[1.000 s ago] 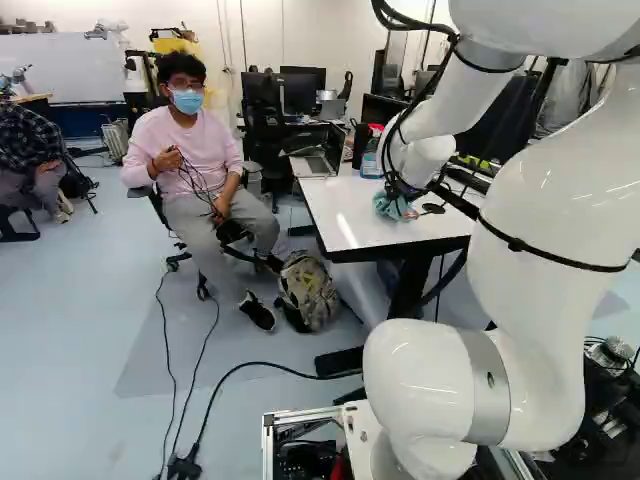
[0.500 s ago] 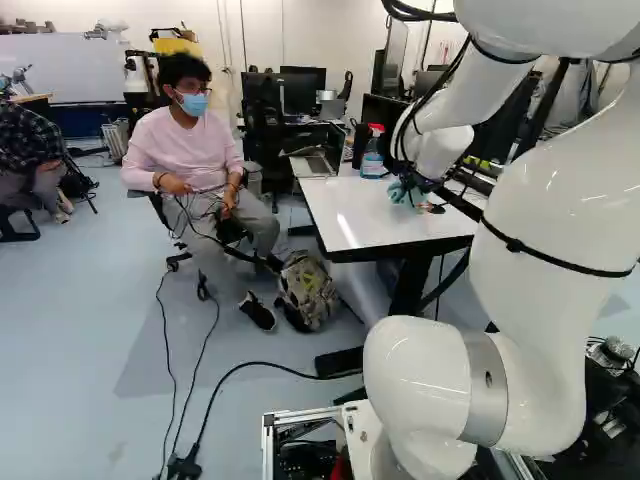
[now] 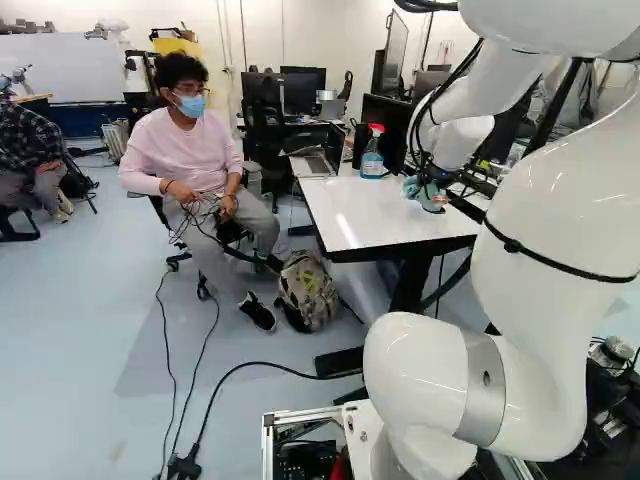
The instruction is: Clean the table with the green towel
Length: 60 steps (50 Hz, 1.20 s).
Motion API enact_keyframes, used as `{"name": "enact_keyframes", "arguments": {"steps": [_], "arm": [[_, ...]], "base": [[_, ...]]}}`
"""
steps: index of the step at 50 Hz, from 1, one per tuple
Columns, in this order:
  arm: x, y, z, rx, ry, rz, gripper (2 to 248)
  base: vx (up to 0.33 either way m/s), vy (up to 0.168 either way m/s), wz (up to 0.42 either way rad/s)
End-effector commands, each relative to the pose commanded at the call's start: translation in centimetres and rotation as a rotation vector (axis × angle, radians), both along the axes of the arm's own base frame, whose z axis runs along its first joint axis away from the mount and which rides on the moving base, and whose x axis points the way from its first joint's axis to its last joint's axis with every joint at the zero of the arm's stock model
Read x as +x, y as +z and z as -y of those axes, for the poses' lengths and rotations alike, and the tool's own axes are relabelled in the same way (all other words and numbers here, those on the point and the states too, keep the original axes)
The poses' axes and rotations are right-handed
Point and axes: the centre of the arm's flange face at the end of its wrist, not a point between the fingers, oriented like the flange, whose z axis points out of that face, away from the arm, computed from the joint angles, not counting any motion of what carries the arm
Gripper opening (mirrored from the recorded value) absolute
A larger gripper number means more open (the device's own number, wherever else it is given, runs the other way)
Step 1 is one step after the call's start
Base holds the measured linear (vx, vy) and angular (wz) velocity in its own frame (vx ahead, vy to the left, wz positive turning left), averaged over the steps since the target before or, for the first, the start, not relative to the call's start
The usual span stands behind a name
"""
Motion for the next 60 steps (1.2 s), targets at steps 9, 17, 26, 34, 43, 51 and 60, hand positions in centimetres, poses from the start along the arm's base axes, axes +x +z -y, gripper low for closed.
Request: {"name": "enact_keyframes", "arguments": {"steps": [9,17,26,34,43,51,60], "arm": [[-0.2,0.3,1.4,0.012,-0.026,-0.021,42],[-0.2,0.1,2.7,0.026,-0.048,-0.045,42],[-0.1,0.1,4.2,0.029,-0.073,-0.047,42],[0.0,0.1,5.6,0.028,-0.095,-0.045,42],[0.2,0.0,7.3,0.028,-0.12,-0.043,42],[0.2,0.0,8.1,0.027,-0.132,-0.042,42],[0.2,0.0,8.1,0.027,-0.132,-0.042,52]], "base": [[0.0,0.0,0.0],[0.0,0.0,0.0],[0.0,0.0,0.0],[0.0,0.0,0.0],[0.0,0.0,0.0],[0.0,0.0,0.0],[0.0,0.0,0.0]]}}
